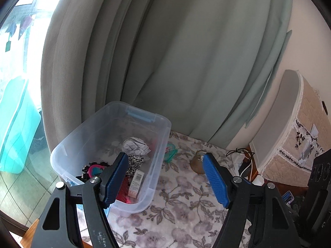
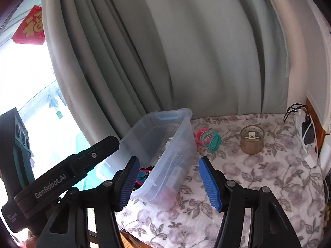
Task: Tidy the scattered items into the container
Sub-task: 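Move the left gripper toward the bangles while the right gripper approaches the tape roll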
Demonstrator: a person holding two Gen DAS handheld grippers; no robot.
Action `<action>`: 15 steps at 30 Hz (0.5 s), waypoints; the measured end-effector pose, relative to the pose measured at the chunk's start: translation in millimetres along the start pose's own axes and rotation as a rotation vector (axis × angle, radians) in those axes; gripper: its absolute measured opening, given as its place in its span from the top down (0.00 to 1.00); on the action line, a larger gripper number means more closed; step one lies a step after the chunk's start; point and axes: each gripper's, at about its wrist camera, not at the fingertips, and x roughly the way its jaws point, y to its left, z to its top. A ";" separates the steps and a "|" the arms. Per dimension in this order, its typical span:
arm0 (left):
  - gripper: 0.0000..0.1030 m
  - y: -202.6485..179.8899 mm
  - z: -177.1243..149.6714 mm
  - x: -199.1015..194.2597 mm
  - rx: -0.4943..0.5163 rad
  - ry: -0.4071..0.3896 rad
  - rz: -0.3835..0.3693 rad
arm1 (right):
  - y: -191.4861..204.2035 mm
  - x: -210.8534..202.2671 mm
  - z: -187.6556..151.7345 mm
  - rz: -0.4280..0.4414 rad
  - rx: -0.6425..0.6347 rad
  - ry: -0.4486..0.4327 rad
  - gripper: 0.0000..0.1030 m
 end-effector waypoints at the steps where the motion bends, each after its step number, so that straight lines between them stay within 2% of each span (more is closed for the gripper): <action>1: 0.27 -6.4 -0.7 0.8 0.014 0.002 -0.001 | -7.0 -5.6 1.4 -0.010 0.011 -0.013 0.38; 9: 0.27 -57.7 -5.9 7.5 0.127 0.016 -0.010 | -76.6 -32.7 5.5 -0.092 0.171 -0.074 0.37; 15: 0.27 -75.0 -26.5 50.7 0.169 0.124 0.004 | -119.7 -27.1 -5.9 -0.130 0.255 -0.036 0.37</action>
